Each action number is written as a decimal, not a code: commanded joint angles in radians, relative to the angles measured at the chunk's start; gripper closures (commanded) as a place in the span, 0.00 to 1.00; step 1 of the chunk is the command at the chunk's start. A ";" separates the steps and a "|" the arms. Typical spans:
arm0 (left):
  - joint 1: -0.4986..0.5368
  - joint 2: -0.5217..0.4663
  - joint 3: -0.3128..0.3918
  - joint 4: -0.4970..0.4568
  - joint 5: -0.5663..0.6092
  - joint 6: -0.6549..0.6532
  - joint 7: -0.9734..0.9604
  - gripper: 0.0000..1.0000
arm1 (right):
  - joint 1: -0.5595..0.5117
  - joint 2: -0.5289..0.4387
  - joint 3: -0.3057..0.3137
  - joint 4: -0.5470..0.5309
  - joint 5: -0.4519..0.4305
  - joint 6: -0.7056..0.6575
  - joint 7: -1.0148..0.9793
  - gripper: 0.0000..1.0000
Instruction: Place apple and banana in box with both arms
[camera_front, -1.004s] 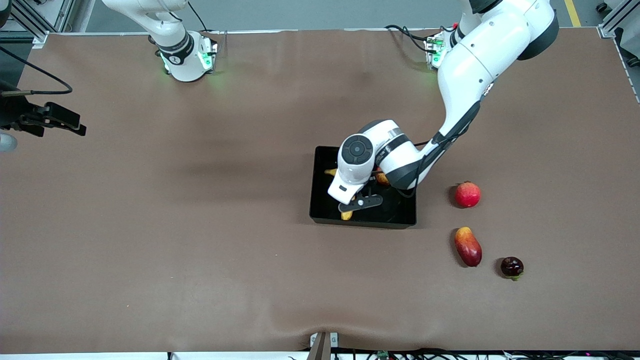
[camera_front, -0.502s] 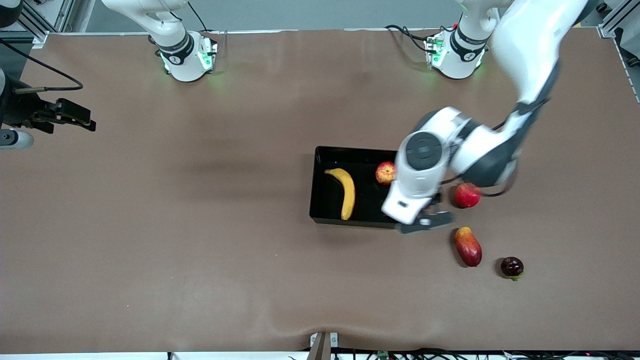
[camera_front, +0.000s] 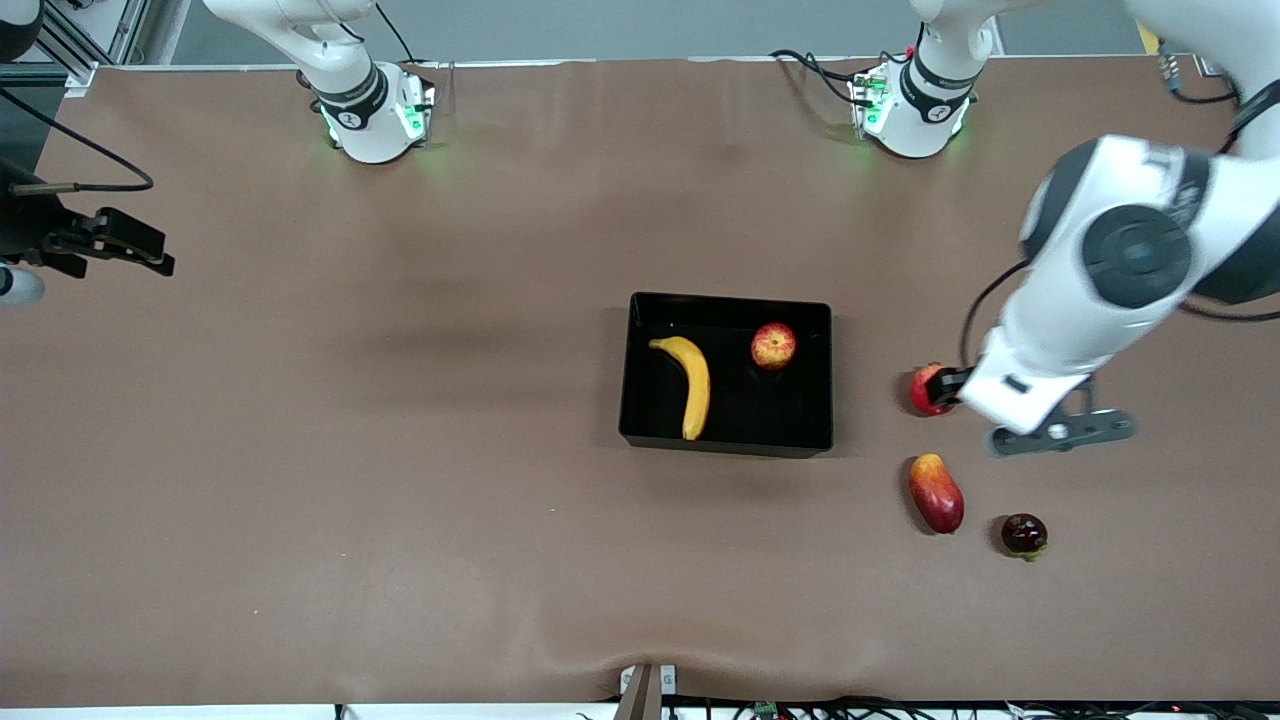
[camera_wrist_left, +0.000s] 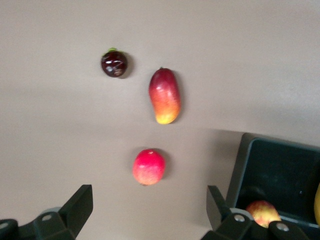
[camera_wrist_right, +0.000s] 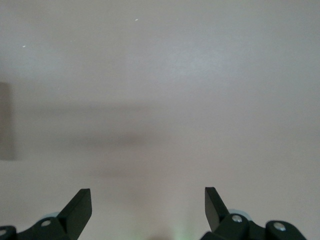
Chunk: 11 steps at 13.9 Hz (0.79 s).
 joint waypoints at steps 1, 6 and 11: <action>0.036 -0.083 0.000 -0.020 -0.061 -0.040 0.060 0.00 | 0.003 0.007 0.004 0.007 -0.046 0.006 0.002 0.00; 0.018 -0.195 0.067 -0.009 -0.119 -0.124 0.146 0.00 | -0.008 0.011 0.002 0.009 -0.028 0.018 0.006 0.00; -0.210 -0.336 0.444 -0.081 -0.291 -0.170 0.349 0.00 | 0.000 0.020 0.002 0.007 -0.005 0.012 0.006 0.00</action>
